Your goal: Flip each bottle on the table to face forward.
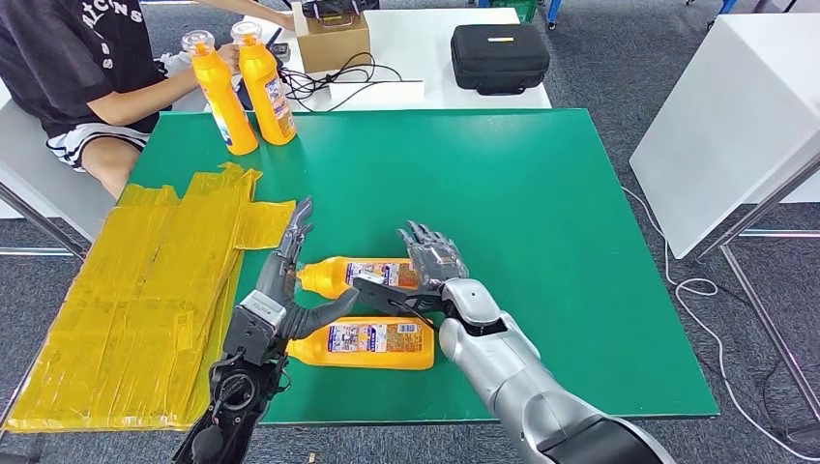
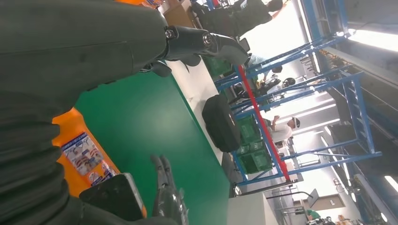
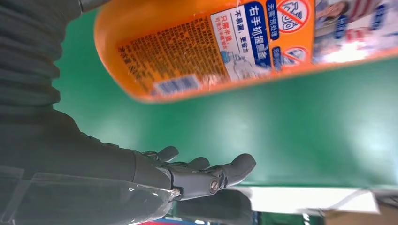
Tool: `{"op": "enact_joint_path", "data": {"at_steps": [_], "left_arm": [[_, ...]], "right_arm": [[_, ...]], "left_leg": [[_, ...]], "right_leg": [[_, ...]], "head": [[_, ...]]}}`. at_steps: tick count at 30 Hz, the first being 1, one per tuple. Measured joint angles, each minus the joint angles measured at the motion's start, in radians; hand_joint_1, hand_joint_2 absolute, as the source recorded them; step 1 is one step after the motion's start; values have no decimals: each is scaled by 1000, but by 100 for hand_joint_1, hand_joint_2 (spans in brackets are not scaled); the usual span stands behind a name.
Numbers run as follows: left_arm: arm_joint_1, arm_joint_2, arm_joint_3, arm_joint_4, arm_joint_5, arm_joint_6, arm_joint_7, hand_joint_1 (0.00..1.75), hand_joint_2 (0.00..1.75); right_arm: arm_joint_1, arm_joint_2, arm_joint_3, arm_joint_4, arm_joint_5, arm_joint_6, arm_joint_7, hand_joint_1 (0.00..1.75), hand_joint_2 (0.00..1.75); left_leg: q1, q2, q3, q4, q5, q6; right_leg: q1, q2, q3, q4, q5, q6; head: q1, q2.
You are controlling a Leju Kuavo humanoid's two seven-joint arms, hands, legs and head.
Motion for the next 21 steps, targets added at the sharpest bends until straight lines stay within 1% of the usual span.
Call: {"op": "enact_joint_path", "data": {"at_steps": [7,21], "left_arm": [[-5,-4,0,0,0,-2,3,0,175],[-19,-12,0,9,-2,-6,7,0,175]], "right_arm": [[-6,-19,-3,44,12,4,29,0,175],[-16,-36,-11,79,33,9,30,0,175]], "left_leg": [[0,0,0,0,0,0],[0,0,0,0,0,0]], "right_leg": [[0,0,0,0,0,0],[0,0,0,0,0,0]], "head": [[0,0],[0,0]]}}
